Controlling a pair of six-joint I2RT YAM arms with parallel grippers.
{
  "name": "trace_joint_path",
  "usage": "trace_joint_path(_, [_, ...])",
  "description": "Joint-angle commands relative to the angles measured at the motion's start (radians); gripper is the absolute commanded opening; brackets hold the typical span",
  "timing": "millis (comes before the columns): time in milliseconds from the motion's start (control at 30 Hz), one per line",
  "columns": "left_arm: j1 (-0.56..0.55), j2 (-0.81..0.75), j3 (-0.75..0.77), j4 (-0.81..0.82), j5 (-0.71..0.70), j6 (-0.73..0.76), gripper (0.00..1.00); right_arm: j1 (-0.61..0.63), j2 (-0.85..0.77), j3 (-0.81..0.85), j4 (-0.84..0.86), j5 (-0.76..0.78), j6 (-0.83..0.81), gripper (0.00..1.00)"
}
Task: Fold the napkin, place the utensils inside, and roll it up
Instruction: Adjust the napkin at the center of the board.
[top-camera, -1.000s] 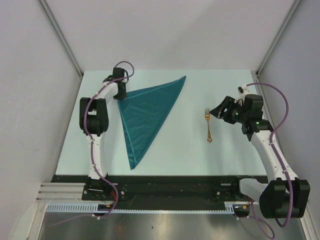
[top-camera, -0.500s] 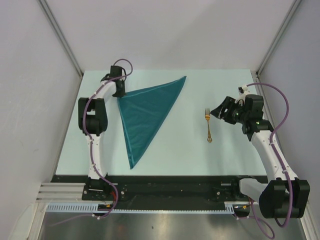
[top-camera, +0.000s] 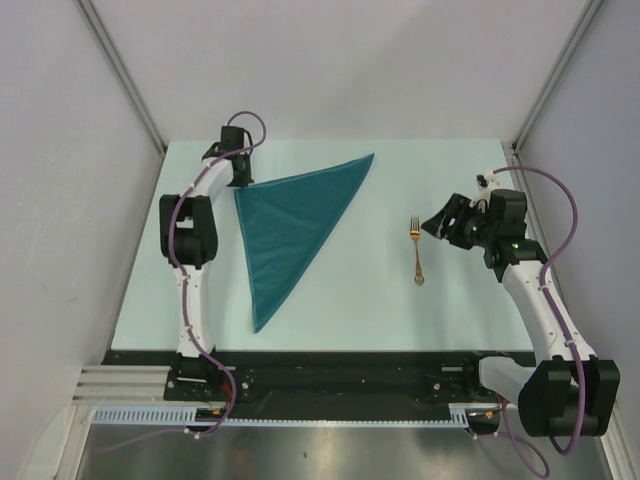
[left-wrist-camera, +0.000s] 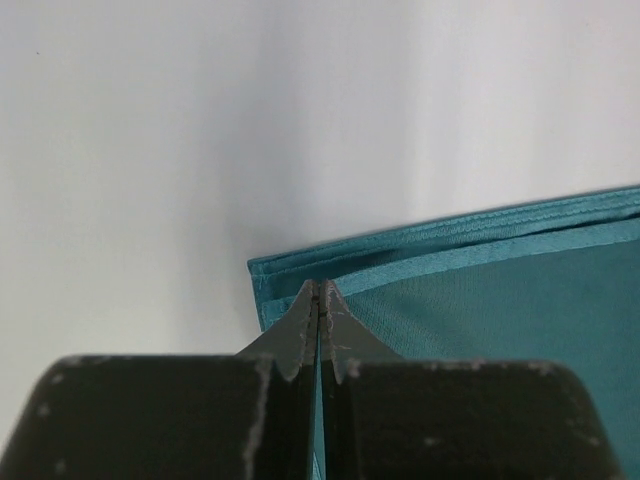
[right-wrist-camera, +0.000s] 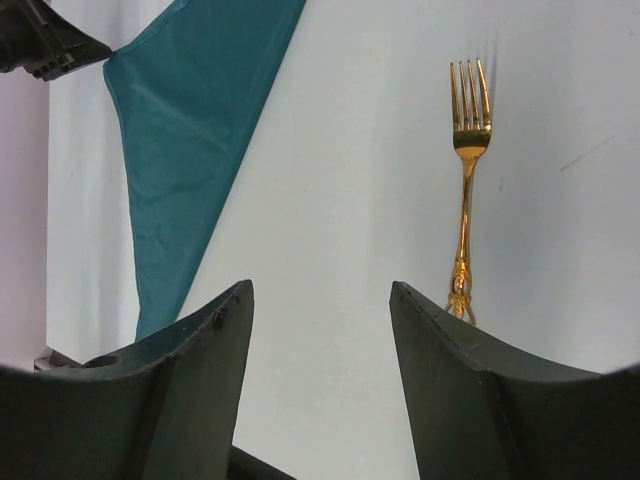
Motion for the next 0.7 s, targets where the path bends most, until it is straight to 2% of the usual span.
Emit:
trace_joint_path(0, [0.012,0.023,0.061,0.001,0.013,0.018,0.00,-0.003,-0.018,0.033,-0.012,0.011,-0.016,0.62])
trace_joint_path(633, [0.021,0.031,0.076,-0.022,-0.008,0.005,0.00,-0.003,0.046,-0.015,-0.020,0.083,-0.055,0.63])
trace_joint_path(667, [0.021,0.030,0.078,-0.023,-0.010,0.005,0.12,-0.003,0.051,-0.019,-0.025,0.090,-0.059,0.63])
